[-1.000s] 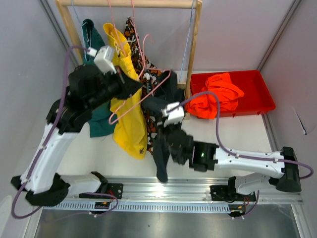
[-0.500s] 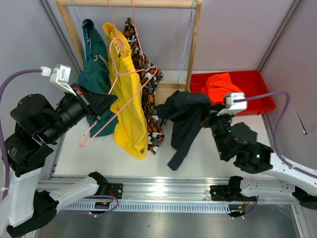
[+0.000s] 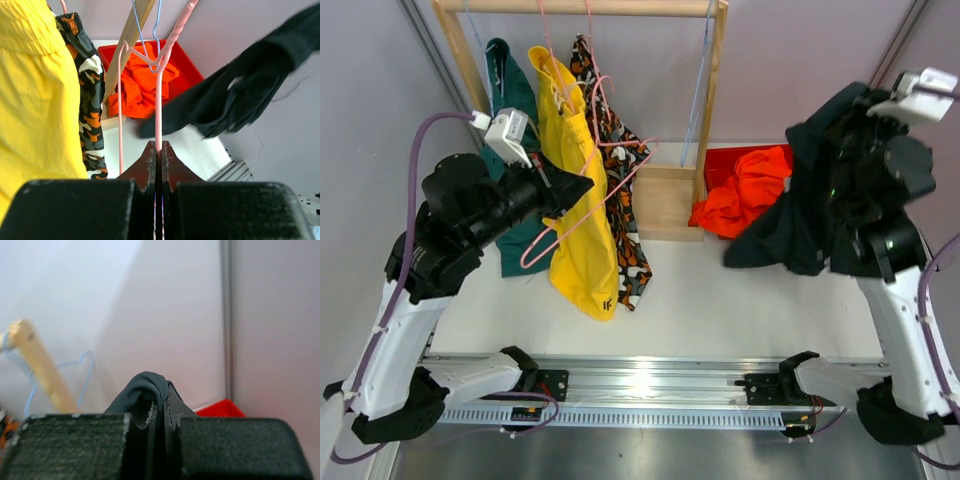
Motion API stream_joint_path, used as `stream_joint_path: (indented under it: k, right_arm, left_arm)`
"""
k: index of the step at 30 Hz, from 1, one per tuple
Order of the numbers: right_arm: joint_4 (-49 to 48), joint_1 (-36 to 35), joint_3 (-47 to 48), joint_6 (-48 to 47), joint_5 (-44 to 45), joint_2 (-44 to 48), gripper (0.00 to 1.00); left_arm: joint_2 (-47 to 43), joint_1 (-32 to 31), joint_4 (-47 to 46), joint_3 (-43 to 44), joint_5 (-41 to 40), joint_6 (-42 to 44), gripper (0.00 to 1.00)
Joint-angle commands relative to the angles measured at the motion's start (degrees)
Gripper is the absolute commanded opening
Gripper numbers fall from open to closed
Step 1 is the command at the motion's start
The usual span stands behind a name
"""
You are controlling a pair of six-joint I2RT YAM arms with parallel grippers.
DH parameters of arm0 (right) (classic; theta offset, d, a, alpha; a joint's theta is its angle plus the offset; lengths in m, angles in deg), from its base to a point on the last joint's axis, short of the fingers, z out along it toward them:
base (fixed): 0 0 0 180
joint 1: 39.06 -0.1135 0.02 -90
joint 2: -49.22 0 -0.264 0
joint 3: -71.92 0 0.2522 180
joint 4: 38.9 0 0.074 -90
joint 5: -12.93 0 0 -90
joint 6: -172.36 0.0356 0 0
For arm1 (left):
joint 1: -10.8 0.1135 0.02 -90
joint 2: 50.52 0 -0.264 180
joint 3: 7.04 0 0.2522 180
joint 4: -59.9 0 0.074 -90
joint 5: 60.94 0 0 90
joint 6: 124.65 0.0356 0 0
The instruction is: Remove the shorts from the hanger
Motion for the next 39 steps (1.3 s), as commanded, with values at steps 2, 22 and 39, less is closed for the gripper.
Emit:
stream_joint_path:
  k: [2,22,39]
  right_arm:
    - [-0.44,13.67,10.13,5.58,-15.74,-8.10,0.00]
    - [-10.25,31.52,-8.30,23.84,-30.85,-24.90,0.75]
    - [-10.91,16.44,-54.27,34.68,-37.11,8.22,0.99]
  left_arm:
    - [1.31,-0.16,-4.15,2.32,0.80,2.57,0.00]
    - [16.51,-0.16,-6.34,15.32,-4.72,6.71,0.00]
    - [46.40,4.68,-20.13,40.30,-6.50,4.52,0.00]
